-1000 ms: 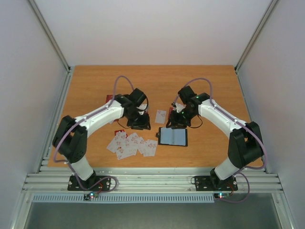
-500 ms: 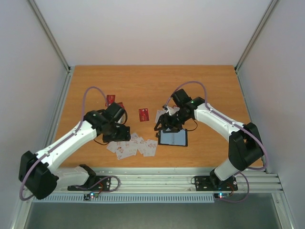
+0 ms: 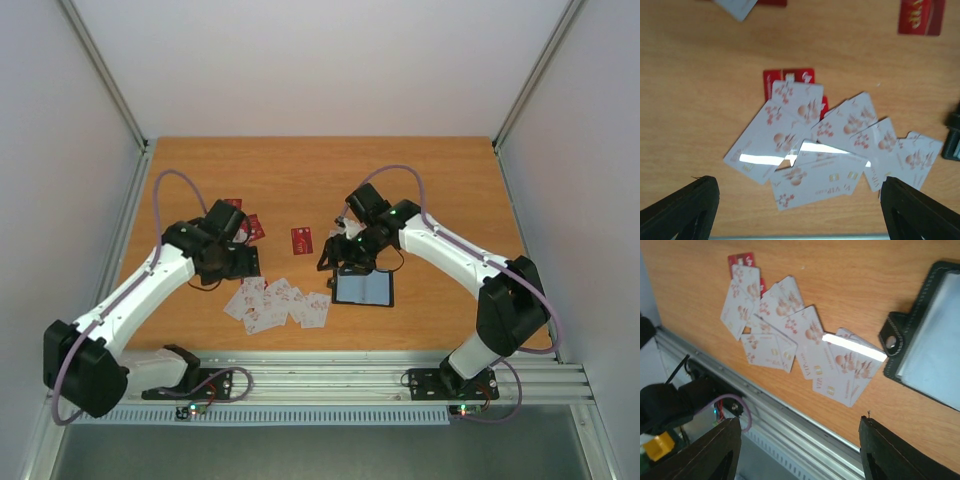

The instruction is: Put the credit cards into the card holder

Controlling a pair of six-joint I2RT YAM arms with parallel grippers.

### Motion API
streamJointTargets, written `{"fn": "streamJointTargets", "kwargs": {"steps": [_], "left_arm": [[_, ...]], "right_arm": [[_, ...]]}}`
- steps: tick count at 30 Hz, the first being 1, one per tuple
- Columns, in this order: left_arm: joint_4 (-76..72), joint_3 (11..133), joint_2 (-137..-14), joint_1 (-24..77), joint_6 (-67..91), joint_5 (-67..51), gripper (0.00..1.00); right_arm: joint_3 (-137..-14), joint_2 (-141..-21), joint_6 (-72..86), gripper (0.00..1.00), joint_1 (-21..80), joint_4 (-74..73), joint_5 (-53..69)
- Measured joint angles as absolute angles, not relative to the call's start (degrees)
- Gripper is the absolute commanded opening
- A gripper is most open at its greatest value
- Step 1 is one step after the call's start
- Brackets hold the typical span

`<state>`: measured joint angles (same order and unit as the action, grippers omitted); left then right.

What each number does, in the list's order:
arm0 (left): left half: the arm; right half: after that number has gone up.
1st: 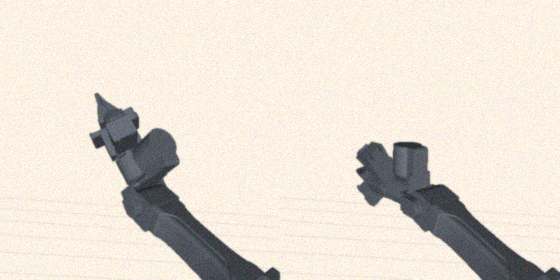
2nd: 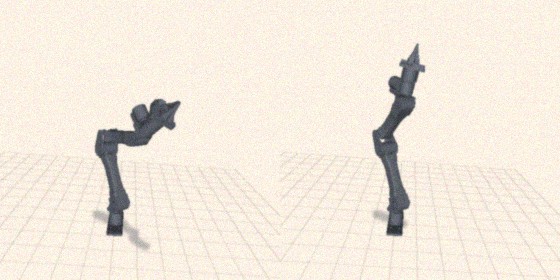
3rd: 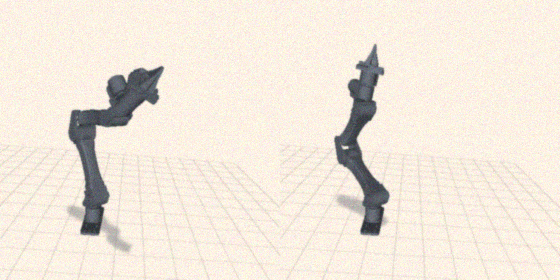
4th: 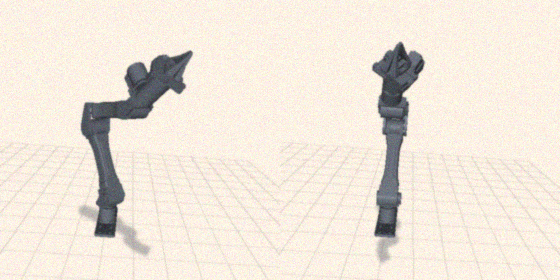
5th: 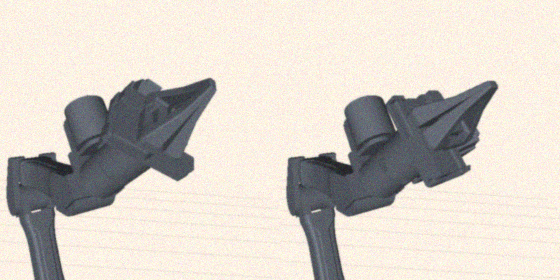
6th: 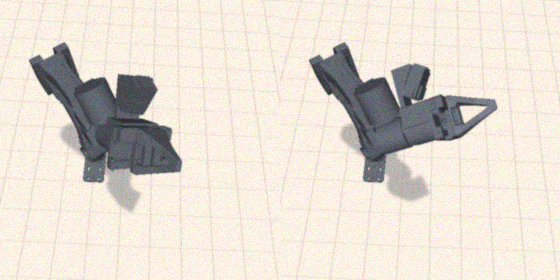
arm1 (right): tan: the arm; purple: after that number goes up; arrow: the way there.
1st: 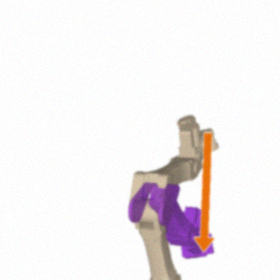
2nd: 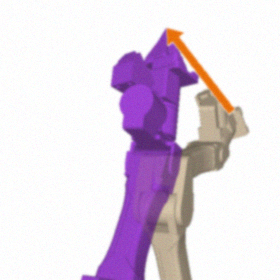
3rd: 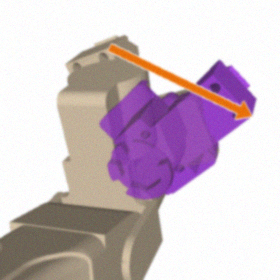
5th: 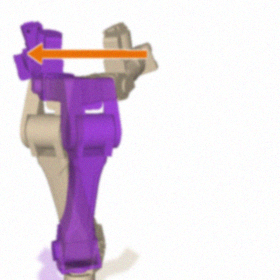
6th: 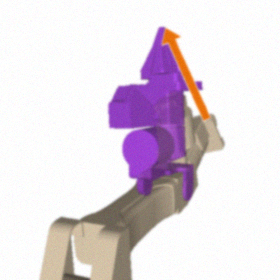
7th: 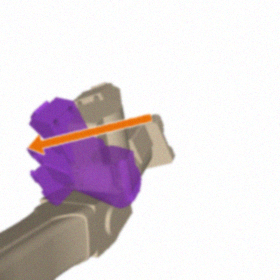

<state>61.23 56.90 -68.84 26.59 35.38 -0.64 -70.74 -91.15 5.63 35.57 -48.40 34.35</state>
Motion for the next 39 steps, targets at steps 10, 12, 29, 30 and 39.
{"fn": "streamJointTargets", "kwargs": {"steps": [10, 12, 29, 30, 39], "left_arm": [[53.36, 57.45, -75.99, 25.41, 28.82, -9.45, 0.78], [52.01, 56.31, -77.60, 25.43, 28.32, -11.77, 0.77], [43.88, 46.96, -88.05, 25.89, 32.40, -16.38, 0.75], [43.11, 46.30, -87.50, 26.17, 33.12, -16.49, 0.75], [37.69, 42.13, -83.50, 32.27, 40.16, -17.54, 0.75]], "right_arm": [[-71.13, -91.18, 9.74, 0.66, 39.13, -49.93, 26.96], [-71.07, -91.24, 10.07, 0.66, 41.15, -50.04, 26.09], [-61.39, -93.36, 13.54, 0.64, 46.68, -45.21, 25.06], [-60.82, -93.32, 13.72, 0.64, 46.70, -44.95, 25.04], [-54.83, -91.05, 15.75, 0.63, 46.74, -41.39, 25.17]]}}
